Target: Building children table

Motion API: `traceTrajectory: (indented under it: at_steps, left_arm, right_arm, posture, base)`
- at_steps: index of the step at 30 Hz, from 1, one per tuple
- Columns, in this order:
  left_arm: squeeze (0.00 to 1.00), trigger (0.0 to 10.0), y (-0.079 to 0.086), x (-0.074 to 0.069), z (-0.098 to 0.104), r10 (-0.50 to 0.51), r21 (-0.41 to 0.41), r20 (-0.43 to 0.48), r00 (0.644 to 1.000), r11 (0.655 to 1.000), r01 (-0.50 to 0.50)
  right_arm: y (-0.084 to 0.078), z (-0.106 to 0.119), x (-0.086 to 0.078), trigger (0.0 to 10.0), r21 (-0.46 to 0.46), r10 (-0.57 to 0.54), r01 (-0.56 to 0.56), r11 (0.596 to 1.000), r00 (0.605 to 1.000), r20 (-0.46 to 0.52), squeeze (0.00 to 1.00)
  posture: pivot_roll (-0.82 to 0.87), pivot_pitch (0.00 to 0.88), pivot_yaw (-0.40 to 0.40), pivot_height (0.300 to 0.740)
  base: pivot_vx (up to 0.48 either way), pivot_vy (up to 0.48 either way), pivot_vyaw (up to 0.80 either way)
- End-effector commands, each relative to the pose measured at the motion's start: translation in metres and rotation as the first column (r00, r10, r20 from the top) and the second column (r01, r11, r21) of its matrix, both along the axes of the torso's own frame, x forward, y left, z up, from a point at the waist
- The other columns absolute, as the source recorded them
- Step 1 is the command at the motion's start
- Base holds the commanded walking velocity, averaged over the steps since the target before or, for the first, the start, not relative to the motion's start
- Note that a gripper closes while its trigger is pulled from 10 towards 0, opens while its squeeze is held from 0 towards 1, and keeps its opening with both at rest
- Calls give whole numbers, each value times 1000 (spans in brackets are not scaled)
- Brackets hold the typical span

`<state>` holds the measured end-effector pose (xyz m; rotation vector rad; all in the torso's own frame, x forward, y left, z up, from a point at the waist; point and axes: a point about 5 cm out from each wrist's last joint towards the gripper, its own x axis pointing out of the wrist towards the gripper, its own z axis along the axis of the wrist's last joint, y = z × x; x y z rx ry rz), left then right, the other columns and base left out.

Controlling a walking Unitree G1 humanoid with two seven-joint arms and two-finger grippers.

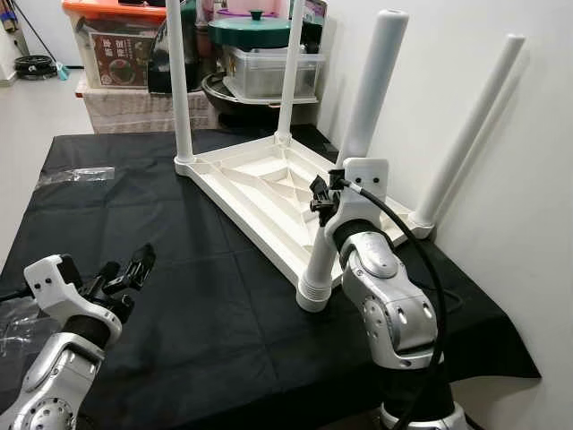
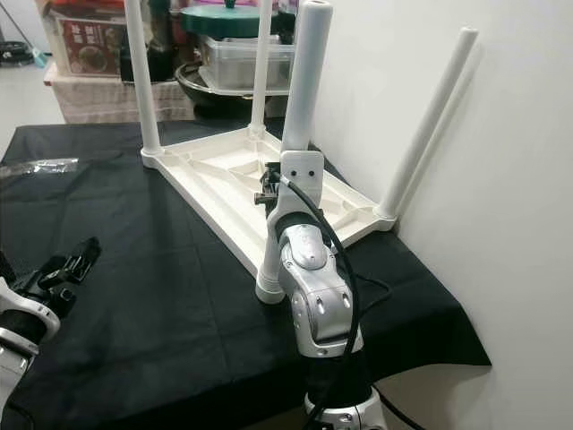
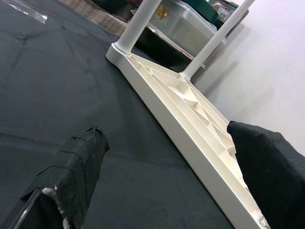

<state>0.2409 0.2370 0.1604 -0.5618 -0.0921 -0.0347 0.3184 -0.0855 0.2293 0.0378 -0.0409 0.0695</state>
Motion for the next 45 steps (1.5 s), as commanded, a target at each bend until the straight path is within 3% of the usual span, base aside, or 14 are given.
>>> traceTrajectory:
  at_steps: [1,7,8,9,13,14,24,45]
  left_arm:
    - [0,10000,-2,1,-3,-6,-3,-5,1000,1000,6]
    - [0,10000,-2,1,-3,-6,-3,-4,1000,1000,6]
    - [0,10000,-2,1,-3,-6,-3,-4,1000,1000,6]
    - [0,10000,-2,2,-3,-6,-3,-4,1000,1000,6]
    - [0,10000,-2,2,-4,-6,-3,-4,1000,1000,6]
    - [0,10000,-2,2,-4,-7,-3,-4,1000,1000,7]
    - [0,10000,-2,3,-3,-13,0,-2,1000,1000,13]
    - [0,10000,-3,6,-2,-31,6,0,1000,1000,31]
  right_arm:
    - [-8,-33,2,10000,-34,-29,24,999,985,-170,0]
    - [-8,-33,2,10000,-26,-23,19,999,985,-174,0]
    - [-8,-32,2,10000,-22,-21,17,1000,985,-171,125]
    - [-8,-31,2,10000,-18,-20,17,1000,986,-167,635]
    - [-8,-30,2,10000,-16,-19,16,1000,986,-164,635]
    - [-8,-27,2,10000,-13,-16,14,1000,990,-143,1000]
    - [-10,-11,3,10000,7,-7,8,1000,998,-63,1000]
    - [-21,7,11,10000,34,27,-27,999,1000,10,1000]
  posture:
    - [-29,0,-94,740]
    - [-29,0,-95,740]
    - [-29,0,-95,740]
    - [-29,0,-94,740]
    - [-29,0,-94,740]
    - [-31,0,-92,740]
    - [-34,0,-87,740]
    - [-43,0,-69,740]
  base:
    - [0,0,0]
    - [0,0,0]
    - [0,0,0]
    - [0,0,0]
    - [0,0,0]
    - [0,0,0]
    - [0,0,0]
    - [0,0,0]
